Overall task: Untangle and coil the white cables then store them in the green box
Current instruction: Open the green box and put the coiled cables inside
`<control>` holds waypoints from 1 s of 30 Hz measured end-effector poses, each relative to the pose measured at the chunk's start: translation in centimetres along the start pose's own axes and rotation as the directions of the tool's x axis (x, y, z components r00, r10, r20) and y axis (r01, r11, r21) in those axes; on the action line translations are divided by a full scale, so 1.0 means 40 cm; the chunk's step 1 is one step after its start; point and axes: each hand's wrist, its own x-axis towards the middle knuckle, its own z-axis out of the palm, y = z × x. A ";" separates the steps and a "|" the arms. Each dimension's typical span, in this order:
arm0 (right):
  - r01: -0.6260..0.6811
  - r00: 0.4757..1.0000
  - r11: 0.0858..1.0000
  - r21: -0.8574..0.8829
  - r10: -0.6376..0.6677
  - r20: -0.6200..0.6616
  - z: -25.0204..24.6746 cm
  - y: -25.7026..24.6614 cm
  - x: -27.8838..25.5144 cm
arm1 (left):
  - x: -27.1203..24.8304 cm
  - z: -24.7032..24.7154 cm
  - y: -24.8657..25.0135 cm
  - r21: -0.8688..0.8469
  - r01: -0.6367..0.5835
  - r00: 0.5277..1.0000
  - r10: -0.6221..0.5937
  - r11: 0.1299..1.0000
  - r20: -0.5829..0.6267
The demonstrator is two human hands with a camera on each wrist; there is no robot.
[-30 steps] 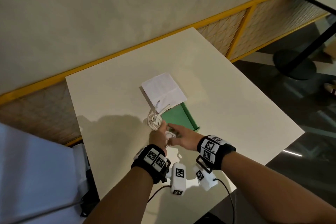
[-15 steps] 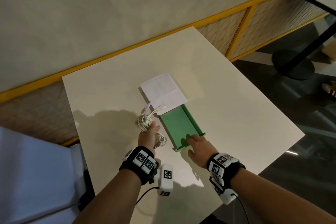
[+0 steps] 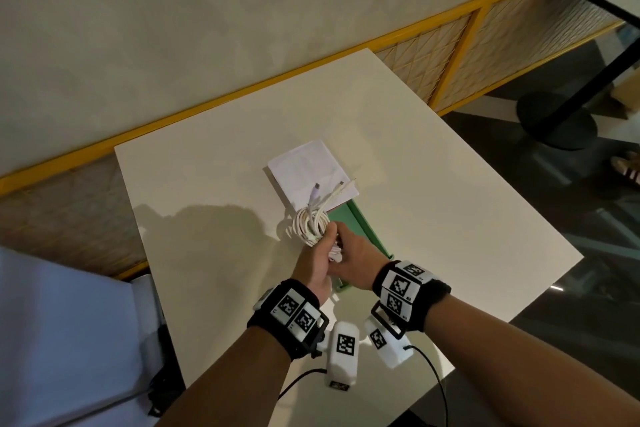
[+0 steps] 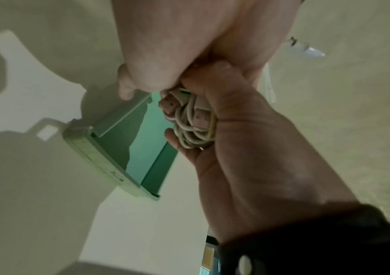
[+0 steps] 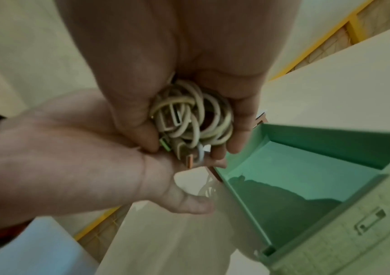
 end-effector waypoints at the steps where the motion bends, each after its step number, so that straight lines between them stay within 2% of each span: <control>1: 0.001 1.000 1.000 -0.013 -0.001 -0.017 0.002 0.004 0.000 | -0.002 0.003 0.000 0.000 0.020 1.000 -0.020 1.000 0.018; 6: -0.048 0.997 0.977 -0.206 0.035 -0.069 0.018 0.020 -0.005 | -0.013 0.020 -0.002 0.084 0.155 0.984 -0.162 0.984 0.081; 11: -0.108 0.993 0.962 -0.249 0.091 -0.077 0.033 0.052 -0.007 | 0.004 0.024 -0.021 0.219 0.259 0.958 -0.279 0.941 0.066; 15: -0.140 0.990 0.934 -0.329 0.138 -0.030 0.024 0.080 -0.001 | 0.003 0.015 -0.019 0.369 0.246 0.955 -0.289 0.896 0.063; 18: -0.167 0.980 0.906 -0.388 0.195 0.032 -0.001 0.099 0.003 | 0.001 -0.006 -0.007 0.445 0.163 0.980 -0.198 0.881 0.033; 20: -0.177 0.969 0.874 -0.452 0.236 0.076 -0.012 0.108 0.003 | 0.008 -0.024 0.000 0.534 0.091 0.995 -0.102 0.841 -0.009; 24: -0.183 0.947 0.820 -0.542 0.294 0.126 -0.007 0.107 0.011 | 0.013 -0.043 0.005 0.714 -0.063 0.997 0.080 0.698 0.010; 27: -0.181 0.941 0.807 -0.563 0.308 0.139 0.000 0.100 0.030 | 0.023 -0.043 -0.002 0.863 -0.127 0.974 0.224 0.489 0.017; 28: -0.176 0.941 0.801 -0.572 0.308 0.141 0.001 0.098 0.037 | 0.028 -0.041 -0.004 0.879 -0.139 0.966 0.259 0.456 0.018; 30: -0.168 0.941 0.793 -0.585 0.307 0.145 0.004 0.094 0.046 | 0.042 -0.042 -0.009 0.885 -0.126 0.947 0.319 0.448 -0.027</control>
